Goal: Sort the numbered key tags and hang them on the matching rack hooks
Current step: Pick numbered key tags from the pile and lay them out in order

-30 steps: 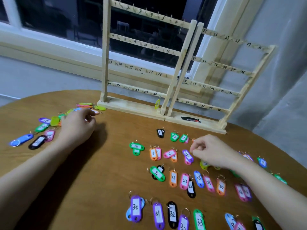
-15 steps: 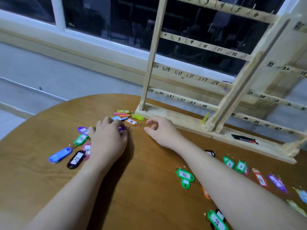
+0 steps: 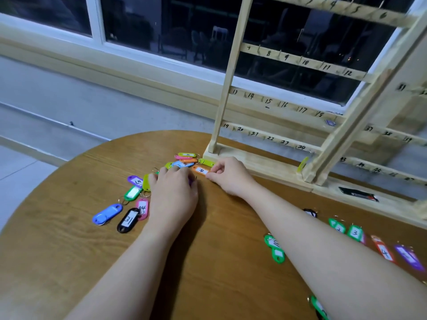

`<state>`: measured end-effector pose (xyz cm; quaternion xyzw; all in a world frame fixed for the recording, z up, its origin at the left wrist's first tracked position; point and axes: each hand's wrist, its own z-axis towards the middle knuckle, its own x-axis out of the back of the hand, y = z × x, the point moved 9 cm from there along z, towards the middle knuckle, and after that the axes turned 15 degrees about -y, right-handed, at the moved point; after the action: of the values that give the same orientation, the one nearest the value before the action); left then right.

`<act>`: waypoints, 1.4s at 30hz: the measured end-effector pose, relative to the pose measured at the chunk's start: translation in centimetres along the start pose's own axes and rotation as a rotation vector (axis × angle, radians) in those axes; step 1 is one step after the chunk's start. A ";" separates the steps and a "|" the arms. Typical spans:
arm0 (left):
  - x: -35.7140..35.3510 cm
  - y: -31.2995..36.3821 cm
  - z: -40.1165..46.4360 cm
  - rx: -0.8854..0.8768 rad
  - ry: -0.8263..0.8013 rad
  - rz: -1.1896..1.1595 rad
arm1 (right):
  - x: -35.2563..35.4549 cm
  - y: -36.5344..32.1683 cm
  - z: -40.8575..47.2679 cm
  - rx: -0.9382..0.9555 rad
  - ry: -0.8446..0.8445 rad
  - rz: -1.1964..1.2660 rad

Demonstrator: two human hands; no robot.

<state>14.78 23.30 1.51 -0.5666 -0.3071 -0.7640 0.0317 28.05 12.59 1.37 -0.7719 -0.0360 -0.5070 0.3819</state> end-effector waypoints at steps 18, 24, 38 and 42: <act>2.1 -0.6 -0.4 -0.094 0.129 -0.514 | -1.0 0.3 -1.8 0.158 0.072 0.139; 2.5 -1.1 -0.6 -0.051 0.123 -0.640 | -0.8 1.3 -2.2 0.138 0.144 0.286; 1.4 -1.0 -0.4 -0.033 0.005 -0.658 | -0.4 1.9 -3.0 0.139 0.094 0.537; 1.6 -0.7 -0.3 -0.056 0.011 -0.566 | -0.3 2.0 -3.2 0.138 0.090 0.541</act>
<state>13.63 24.23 2.59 -0.4546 -0.4318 -0.7537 -0.1970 26.35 9.30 0.62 -0.7021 0.1541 -0.4168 0.5564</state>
